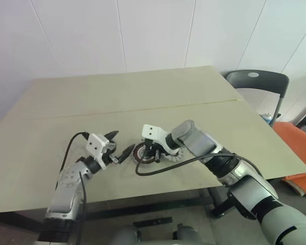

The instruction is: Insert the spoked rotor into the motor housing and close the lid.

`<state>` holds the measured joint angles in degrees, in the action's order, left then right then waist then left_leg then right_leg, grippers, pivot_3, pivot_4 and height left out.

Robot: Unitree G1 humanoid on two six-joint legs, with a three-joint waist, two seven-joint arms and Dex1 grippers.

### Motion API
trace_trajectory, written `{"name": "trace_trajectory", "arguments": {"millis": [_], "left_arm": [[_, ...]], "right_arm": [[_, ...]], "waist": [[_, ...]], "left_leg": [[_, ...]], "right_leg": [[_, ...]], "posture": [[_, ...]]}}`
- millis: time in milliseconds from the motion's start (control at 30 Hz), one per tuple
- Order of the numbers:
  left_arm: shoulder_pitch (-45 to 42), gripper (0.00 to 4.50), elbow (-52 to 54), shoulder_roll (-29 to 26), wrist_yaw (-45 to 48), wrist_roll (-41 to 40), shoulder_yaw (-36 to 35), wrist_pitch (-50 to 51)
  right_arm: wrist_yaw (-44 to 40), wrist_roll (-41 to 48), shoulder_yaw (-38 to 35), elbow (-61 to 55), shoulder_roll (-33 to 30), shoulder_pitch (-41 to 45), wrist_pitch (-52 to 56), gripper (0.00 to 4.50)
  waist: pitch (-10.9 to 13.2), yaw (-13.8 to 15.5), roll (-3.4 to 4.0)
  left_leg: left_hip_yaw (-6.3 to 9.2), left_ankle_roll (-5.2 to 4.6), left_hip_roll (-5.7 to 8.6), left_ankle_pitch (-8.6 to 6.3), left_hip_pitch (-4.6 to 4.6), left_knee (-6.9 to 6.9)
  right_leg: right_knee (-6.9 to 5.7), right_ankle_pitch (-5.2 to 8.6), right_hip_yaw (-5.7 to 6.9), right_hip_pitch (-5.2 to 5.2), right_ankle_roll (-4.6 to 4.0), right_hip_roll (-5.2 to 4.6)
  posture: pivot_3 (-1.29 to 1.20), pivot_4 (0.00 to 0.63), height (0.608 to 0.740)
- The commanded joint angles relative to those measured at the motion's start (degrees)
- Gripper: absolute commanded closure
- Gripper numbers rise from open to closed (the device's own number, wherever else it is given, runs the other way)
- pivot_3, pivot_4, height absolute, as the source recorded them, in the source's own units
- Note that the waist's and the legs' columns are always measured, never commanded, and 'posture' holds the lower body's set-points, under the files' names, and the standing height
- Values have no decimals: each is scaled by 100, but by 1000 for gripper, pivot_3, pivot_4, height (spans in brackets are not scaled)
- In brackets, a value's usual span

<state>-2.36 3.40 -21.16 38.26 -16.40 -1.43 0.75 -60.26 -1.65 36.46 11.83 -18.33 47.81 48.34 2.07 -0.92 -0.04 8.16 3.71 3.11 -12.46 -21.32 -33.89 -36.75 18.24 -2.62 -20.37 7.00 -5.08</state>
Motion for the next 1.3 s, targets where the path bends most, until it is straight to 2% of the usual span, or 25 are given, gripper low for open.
{"name": "trace_trajectory", "arguments": {"millis": [33, 333, 1300], "left_arm": [[-59, 0, 78, 9, -25, -3, -48, -103], [-46, 0, 82, 35, -34, 13, -37, -110], [41, 0, 186, 52, -51, 4, -42, -88]], "right_arm": [[143, -136, 251, 631, 85, -283, 331, 4465], [107, -82, 61, 840, 215, -177, 503, 4465], [143, -267, 206, 1008, 204, -223, 234, 4465]], "waist": [[-5, -8, 2], [-6, -16, 6], [-3, -25, 13]], "left_leg": [[0, 1, 0, 0, 1, 0], [4, 8, -1, -5, 9, -2], [4, 11, -3, -6, 4, -1]], "right_leg": [[-1, 2, 0, 0, 3, 0], [-23, 12, -3, -5, 15, 2], [-21, 14, -3, -16, 13, -2]], "posture": [[0, 0, 740], [0, 0, 740], [0, 0, 740]]}}
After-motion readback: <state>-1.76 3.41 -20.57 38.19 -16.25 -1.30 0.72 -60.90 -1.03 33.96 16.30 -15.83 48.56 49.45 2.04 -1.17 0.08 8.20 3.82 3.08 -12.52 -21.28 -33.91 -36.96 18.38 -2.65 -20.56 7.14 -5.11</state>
